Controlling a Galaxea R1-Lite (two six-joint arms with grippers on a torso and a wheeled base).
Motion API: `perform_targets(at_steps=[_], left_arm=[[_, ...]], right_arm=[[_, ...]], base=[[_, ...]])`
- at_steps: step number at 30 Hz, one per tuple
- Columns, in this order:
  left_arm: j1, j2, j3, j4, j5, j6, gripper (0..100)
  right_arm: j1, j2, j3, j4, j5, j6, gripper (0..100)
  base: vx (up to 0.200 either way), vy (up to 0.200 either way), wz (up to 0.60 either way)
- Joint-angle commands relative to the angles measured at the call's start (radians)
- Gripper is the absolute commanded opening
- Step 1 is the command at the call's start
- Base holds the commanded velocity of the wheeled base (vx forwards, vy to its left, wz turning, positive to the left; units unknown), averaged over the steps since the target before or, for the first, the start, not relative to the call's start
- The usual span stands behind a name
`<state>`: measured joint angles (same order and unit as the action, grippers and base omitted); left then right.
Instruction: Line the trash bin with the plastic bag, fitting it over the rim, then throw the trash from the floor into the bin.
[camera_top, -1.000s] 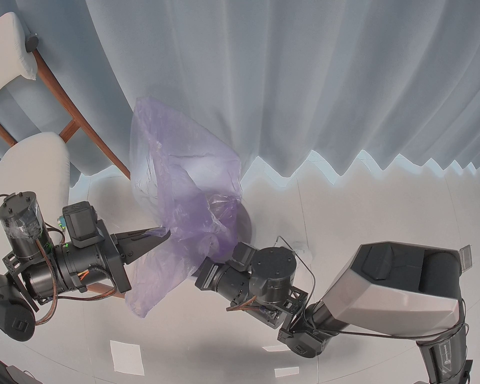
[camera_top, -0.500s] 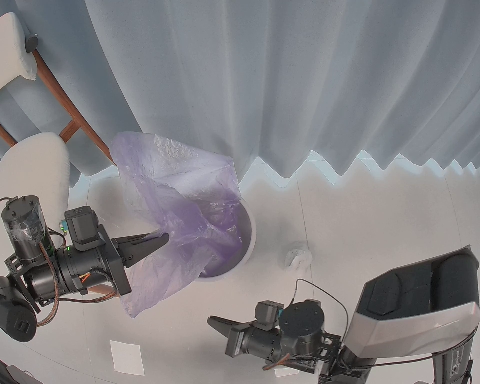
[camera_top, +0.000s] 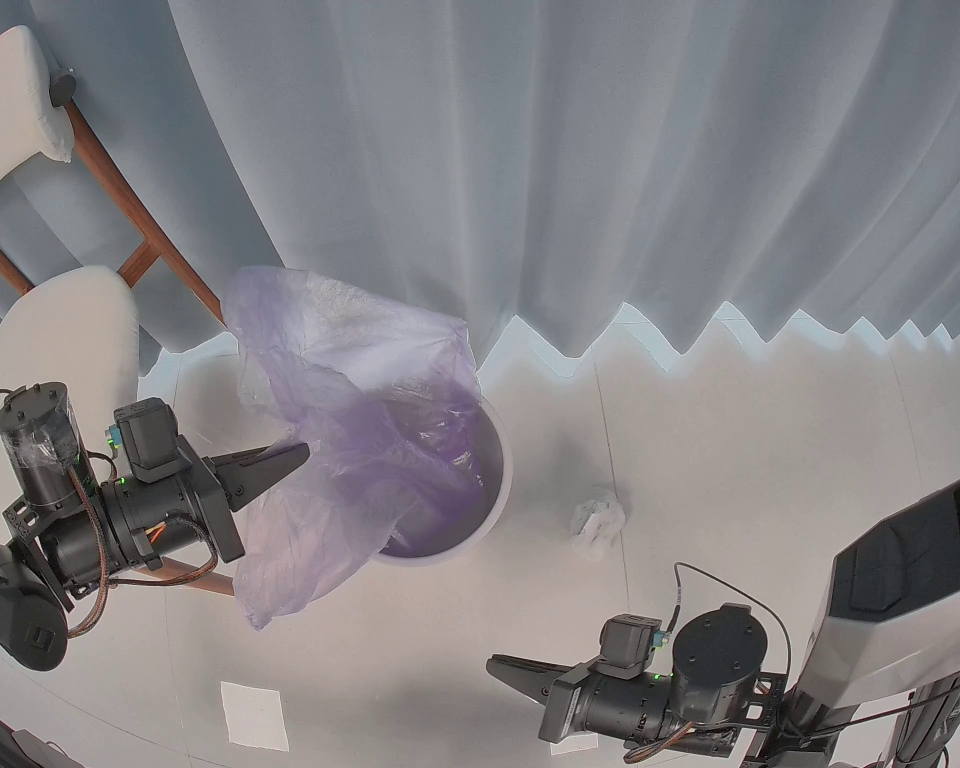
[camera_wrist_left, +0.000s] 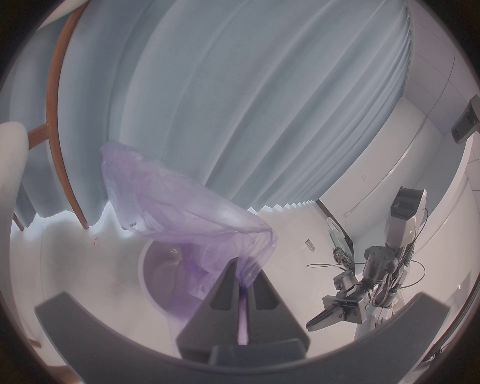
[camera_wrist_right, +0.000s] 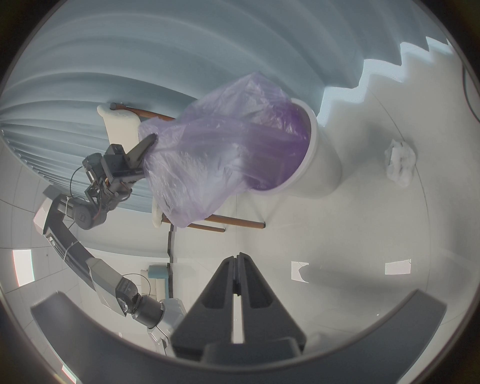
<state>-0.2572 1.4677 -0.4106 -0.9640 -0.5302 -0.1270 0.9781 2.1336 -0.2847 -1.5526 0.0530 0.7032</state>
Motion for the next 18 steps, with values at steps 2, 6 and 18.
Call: perform_targets(at_steps=[2,6,18], left_arm=[[0.003,0.002,0.001,-0.002,0.001,0.000,0],[0.001,0.002,0.000,-0.002,0.001,-0.002,0],[-0.053,0.002,0.016,-0.002,0.001,0.006,0]], right_arm=[[-0.022,-0.049,0.007,-0.018,-0.004,-0.005,0],[-0.095,-0.047,0.007,-0.018,-0.004,-0.088,0],[-0.245,-0.032,-0.129,-0.017,-0.001,-0.205,0]], base=[[0.200,0.000,0.00],[0.200,0.000,0.00],[0.050,0.000,0.00]])
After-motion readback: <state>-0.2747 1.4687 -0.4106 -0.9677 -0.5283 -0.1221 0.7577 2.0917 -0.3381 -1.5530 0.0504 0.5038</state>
